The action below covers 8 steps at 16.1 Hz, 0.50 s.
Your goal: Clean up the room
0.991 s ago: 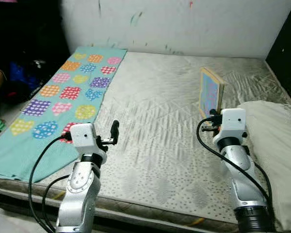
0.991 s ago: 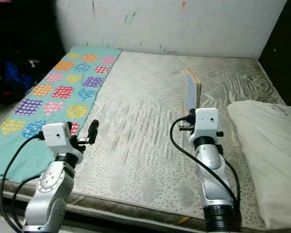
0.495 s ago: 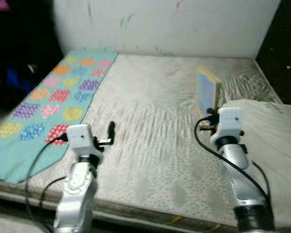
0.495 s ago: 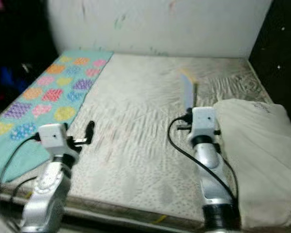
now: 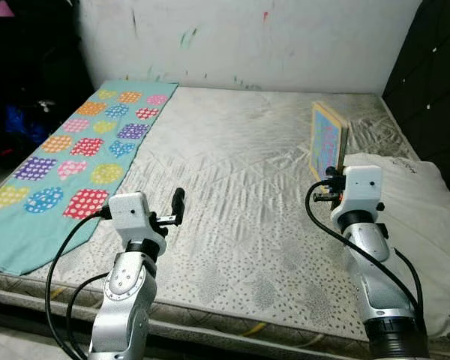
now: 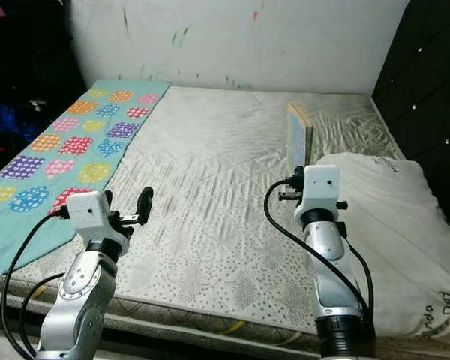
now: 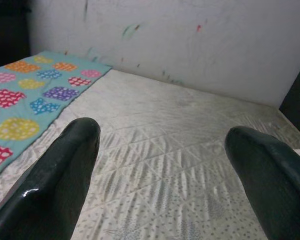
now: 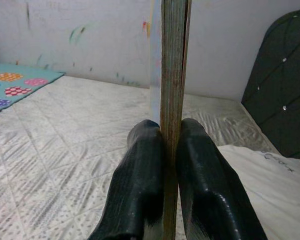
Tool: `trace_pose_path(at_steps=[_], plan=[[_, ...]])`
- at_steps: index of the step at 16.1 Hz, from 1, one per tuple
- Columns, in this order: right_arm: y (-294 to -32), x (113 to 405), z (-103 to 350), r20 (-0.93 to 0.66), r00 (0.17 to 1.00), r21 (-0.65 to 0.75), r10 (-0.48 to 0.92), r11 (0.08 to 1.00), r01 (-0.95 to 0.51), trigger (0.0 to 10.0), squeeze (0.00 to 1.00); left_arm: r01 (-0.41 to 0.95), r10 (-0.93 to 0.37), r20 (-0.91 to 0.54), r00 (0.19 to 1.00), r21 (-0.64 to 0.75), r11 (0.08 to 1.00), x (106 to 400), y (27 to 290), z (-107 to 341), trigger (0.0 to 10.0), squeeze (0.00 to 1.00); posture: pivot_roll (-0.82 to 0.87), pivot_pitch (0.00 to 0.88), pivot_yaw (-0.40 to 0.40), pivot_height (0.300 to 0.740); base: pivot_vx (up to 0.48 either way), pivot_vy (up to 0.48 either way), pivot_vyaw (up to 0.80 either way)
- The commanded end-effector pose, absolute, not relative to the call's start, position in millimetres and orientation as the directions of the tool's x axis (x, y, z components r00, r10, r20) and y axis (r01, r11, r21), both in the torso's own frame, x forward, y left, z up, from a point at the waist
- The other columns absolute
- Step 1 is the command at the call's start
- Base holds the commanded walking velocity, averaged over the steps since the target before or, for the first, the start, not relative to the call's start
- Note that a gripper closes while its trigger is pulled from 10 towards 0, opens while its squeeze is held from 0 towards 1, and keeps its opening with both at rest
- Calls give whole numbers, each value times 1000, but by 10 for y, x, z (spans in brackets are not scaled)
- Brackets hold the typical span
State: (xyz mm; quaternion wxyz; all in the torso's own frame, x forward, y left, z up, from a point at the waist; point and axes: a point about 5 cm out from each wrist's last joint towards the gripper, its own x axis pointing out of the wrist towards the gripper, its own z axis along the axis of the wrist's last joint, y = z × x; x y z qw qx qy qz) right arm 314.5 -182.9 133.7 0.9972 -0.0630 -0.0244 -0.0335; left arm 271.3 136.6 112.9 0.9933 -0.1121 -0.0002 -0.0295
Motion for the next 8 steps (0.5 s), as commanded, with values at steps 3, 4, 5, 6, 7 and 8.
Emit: trace_pose_path(at_steps=[3, 4, 5, 6, 7, 8], plan=[[-1798, 3189, 1465, 105, 993, -117, -48, 991, 60, 10000, 0, 38, -38, 3, 999, -242, 970, 2692, 1399, 1129, 10000, 0, -39, 0, 31, 740, 0, 0, 0], [-1796, 3192, 1464, 104, 993, -116, -47, 992, 59, 10000, 0, 37, -38, 3, 999, -243, 969, 2692, 1399, 1128, 10000, 0, -35, 0, 28, 740, 0, 0, 0], [-1787, 3197, 1462, 103, 994, -114, -45, 992, 56, 10000, 0, 36, -37, 3, 999, -254, 967, 2696, 1399, 1131, 10000, 0, -35, 0, 28, 740, 0, 0, 0], [-1782, 3199, 1462, 102, 994, -113, -43, 992, 55, 10000, 0, 36, -37, 1, 999, -258, 965, 2696, 1400, 1131, 10000, 0, -34, 0, 26, 740, 0, 0, 0], [-1778, 3199, 1462, 102, 994, -111, -41, 992, 52, 10000, 0, 35, -37, -1, 999, -262, 965, 2695, 1400, 1128, 10000, 0, -34, 0, 26, 740, 0, 0, -450], [-1776, 3201, 1462, 102, 994, -111, -40, 992, 51, 10000, 0, 35, -37, -1, 999, -262, 965, 2695, 1399, 1127, 10000, 0, -34, 0, 26, 740, 0, 0, -444]])
